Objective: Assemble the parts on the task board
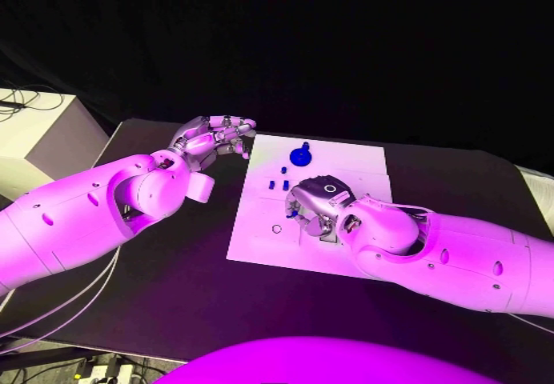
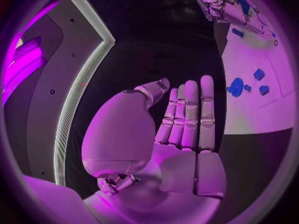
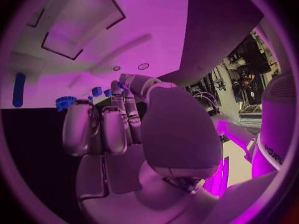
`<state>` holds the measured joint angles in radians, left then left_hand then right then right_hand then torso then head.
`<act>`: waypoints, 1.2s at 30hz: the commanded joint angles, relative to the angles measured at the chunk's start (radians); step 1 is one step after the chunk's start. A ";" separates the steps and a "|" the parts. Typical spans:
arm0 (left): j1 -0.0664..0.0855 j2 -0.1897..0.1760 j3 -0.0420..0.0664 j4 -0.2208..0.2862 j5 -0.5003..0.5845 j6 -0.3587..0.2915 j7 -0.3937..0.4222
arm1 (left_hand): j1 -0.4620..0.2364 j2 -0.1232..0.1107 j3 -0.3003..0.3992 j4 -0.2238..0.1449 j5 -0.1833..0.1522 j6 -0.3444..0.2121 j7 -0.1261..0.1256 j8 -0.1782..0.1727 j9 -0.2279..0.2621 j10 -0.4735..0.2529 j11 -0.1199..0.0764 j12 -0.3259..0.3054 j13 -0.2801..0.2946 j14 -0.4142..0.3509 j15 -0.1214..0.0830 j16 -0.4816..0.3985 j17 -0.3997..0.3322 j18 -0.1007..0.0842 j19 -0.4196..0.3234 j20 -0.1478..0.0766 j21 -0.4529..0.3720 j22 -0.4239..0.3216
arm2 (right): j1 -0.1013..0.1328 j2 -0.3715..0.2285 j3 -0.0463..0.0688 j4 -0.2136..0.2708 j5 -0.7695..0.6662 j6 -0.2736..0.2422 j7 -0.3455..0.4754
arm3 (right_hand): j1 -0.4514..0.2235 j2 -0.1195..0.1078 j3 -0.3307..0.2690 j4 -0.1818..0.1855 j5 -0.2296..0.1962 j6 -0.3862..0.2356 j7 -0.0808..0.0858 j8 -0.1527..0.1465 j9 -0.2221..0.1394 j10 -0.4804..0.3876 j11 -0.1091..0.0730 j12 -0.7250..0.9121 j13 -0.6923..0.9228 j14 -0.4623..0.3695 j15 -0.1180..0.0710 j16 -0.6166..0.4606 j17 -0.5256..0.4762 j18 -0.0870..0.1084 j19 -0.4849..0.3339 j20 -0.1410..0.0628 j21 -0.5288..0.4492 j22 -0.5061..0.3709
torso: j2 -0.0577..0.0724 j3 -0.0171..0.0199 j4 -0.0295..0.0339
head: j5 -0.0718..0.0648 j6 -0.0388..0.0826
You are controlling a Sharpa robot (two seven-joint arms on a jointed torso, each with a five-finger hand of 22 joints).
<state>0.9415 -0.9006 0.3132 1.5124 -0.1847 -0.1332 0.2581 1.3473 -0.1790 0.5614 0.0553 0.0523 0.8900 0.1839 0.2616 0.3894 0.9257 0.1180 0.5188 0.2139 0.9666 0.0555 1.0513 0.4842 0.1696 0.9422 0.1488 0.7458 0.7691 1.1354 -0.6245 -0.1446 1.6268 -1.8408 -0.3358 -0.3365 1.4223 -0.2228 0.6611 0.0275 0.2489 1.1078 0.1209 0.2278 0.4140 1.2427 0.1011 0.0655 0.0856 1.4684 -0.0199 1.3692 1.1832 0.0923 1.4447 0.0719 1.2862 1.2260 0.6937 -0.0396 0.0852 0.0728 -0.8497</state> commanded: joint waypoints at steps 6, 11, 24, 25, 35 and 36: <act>0.000 0.002 0.001 0.001 0.002 0.017 0.002 | 0.008 -0.002 -0.007 0.001 0.001 -0.004 0.000 0.004 -0.001 -0.005 0.004 -0.006 -0.002 0.009 0.000 -0.006 -0.002 0.014 0.008 0.002 -0.004 -0.002 | 0.026 0.026 0.001 0.033 -0.135 0.206 -0.124 | 0.001 0.012 0.002 -0.004 0.003 0.004 0.003 0.006 0.001 0.048 -0.044 0.003 0.009 0.036 -0.006 0.006 0.001 -0.020 0.004 0.000 0.007 0.005 | -0.001 -0.0012 0.0014 | 0.000 -0.002; 0.000 0.002 0.001 0.002 0.000 0.018 0.001 | 0.008 -0.002 -0.007 0.001 0.001 -0.004 0.000 0.004 -0.001 -0.005 0.004 -0.006 -0.002 0.009 0.000 -0.006 -0.002 0.014 0.008 0.002 -0.004 -0.002 | 0.033 0.046 0.000 0.033 -0.182 0.246 -0.184 | 0.001 0.013 0.005 -0.007 0.004 0.003 0.003 0.005 0.002 0.047 -0.044 0.002 0.009 0.035 -0.006 0.005 -0.002 -0.020 0.003 0.000 0.007 0.005 | 0.000 -0.0020 0.0024 | 0.002 -0.004; 0.000 0.001 0.001 0.002 -0.004 0.018 0.001 | 0.007 -0.003 -0.008 0.002 0.001 -0.005 0.000 0.004 -0.002 -0.006 0.005 -0.007 -0.002 0.008 0.000 -0.007 -0.002 0.014 0.008 0.002 -0.005 -0.003 | 0.035 0.059 0.000 0.033 -0.195 0.268 -0.216 | -0.013 0.019 0.009 -0.004 -0.007 -0.003 0.008 0.005 0.005 0.046 -0.041 0.000 0.009 0.034 -0.004 0.004 -0.006 -0.020 0.000 0.003 0.007 0.006 | 0.001 -0.0001 0.0008 | 0.009 -0.006; 0.000 0.001 0.001 0.001 -0.004 0.018 0.001 | 0.007 -0.003 -0.008 0.002 0.001 -0.005 0.000 0.004 -0.002 -0.006 0.005 -0.007 -0.002 0.008 0.000 -0.007 -0.002 0.014 0.008 0.002 -0.005 -0.003 | 0.035 0.060 0.000 0.032 -0.193 0.267 -0.214 | -0.015 0.022 0.010 -0.003 -0.008 -0.005 0.009 0.004 0.006 0.046 -0.041 0.000 0.009 0.033 -0.003 0.004 -0.007 -0.020 -0.001 0.003 0.007 0.006 | 0.001 -0.0003 0.0006 | 0.009 -0.006; 0.000 0.003 0.001 0.000 -0.004 0.019 0.000 | 0.007 -0.002 -0.009 0.003 0.001 -0.006 0.000 0.004 -0.002 -0.007 0.005 -0.008 -0.003 0.008 0.000 -0.007 -0.002 0.014 0.008 0.002 -0.007 -0.004 | 0.037 0.068 0.000 0.016 -0.165 0.280 -0.191 | -0.019 0.026 0.013 -0.002 -0.012 -0.010 0.010 0.003 0.008 0.044 -0.040 -0.001 0.009 0.033 -0.002 0.005 -0.007 -0.020 -0.002 0.005 0.005 0.005 | 0.001 0.0016 0.0020 | 0.018 -0.016; 0.000 0.003 0.001 0.000 -0.004 0.019 0.000 | 0.007 -0.002 -0.009 0.003 0.001 -0.006 0.000 0.004 -0.002 -0.007 0.005 -0.008 -0.003 0.008 0.000 -0.007 -0.002 0.014 0.008 0.002 -0.007 -0.004 | 0.037 0.069 0.000 0.014 -0.163 0.281 -0.189 | -0.019 0.026 0.013 -0.002 -0.012 -0.010 0.010 0.003 0.008 0.044 -0.040 -0.001 0.009 0.033 -0.002 0.005 -0.007 -0.020 -0.002 0.005 0.005 0.005 | 0.001 0.0014 0.0017 | 0.018 -0.017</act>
<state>0.9415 -0.8996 0.3132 1.5116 -0.1864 -0.1308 0.2537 1.3473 -0.1790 0.5586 0.0581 0.0523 0.8900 0.1839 0.2614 0.3887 0.9221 0.1217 0.5140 0.2125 0.9666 0.0556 1.0474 0.4832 0.1695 0.9454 0.1520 0.7458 0.7665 1.1717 -0.5569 -0.1447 1.6431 -2.0054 -0.0827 -0.5339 1.4041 -0.2038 0.6697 0.0251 0.2374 1.0985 0.1267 0.2258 0.4207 1.2425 0.1009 0.0616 0.0861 1.4684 -0.0199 1.3691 1.1759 0.0924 1.4446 0.0719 1.2898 1.2309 0.6951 -0.0383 0.0861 0.0893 -0.8642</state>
